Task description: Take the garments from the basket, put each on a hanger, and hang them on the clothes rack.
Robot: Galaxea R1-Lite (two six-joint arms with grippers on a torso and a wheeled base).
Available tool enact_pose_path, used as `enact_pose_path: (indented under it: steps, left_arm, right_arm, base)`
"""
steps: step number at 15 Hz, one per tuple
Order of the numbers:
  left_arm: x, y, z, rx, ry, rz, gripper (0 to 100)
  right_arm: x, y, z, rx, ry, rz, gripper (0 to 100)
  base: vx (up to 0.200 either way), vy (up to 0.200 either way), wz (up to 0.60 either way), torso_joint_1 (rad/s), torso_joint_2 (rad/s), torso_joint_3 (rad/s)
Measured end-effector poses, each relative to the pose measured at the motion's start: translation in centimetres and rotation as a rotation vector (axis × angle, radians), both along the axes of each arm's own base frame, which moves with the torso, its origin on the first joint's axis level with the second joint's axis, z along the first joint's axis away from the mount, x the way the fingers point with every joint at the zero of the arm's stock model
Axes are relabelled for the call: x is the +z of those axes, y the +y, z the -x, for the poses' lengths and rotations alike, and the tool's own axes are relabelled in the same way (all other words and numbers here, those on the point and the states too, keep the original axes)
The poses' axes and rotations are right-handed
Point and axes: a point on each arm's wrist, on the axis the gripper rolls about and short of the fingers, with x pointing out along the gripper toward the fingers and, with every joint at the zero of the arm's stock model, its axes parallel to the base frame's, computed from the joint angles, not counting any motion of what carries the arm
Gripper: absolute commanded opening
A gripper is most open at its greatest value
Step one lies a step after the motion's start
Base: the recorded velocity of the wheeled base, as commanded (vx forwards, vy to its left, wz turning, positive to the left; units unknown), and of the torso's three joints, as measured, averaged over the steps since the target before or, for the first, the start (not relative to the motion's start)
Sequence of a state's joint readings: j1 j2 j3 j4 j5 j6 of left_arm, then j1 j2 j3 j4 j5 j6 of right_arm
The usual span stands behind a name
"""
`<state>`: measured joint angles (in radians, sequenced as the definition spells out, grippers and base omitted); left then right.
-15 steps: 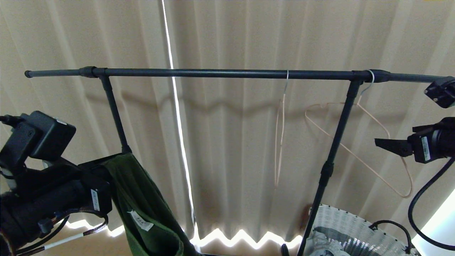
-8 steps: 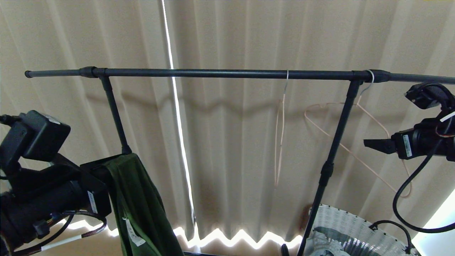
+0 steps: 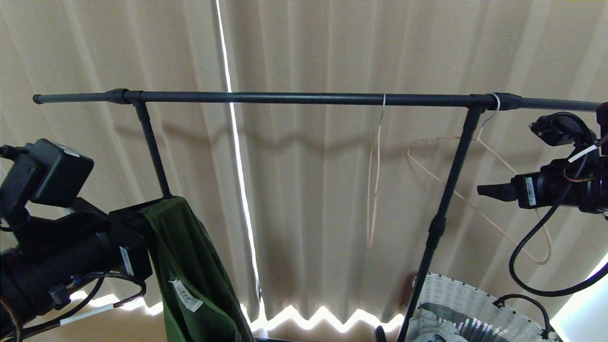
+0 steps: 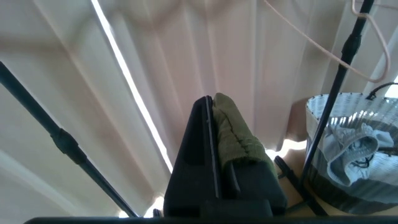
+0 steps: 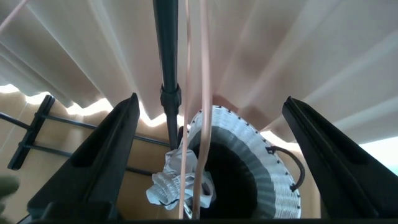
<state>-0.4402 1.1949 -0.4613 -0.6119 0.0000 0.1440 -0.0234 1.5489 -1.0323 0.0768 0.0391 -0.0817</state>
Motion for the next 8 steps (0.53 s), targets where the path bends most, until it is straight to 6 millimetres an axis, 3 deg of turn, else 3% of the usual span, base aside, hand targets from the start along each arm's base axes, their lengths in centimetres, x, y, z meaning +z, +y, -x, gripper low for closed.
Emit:
enact_pose_path:
  steps: [6,7,8]
  left_arm:
    - [-0.21,0.00,-0.01,0.000,0.007,-0.005,0]
    - [-0.22,0.00,0.00,0.000,0.007,-0.006,0]
    - [-0.24,0.00,0.00,0.000,0.008,-0.006,0]
  right_arm:
    - [-0.81,0.01,-0.77,0.000,0.028,-0.001,100]
    - [-0.81,0.01,-0.79,0.000,0.028,-0.001,0]
    - [-0.79,0.03,-0.81,0.000,0.027,0.000,0]
  base:
    - [0.000,0.000,0.00,0.000,0.00,0.000]
    - [0.000,0.000,0.00,0.000,0.00,0.000]
    - [0.000,0.000,0.00,0.000,0.00,0.000]
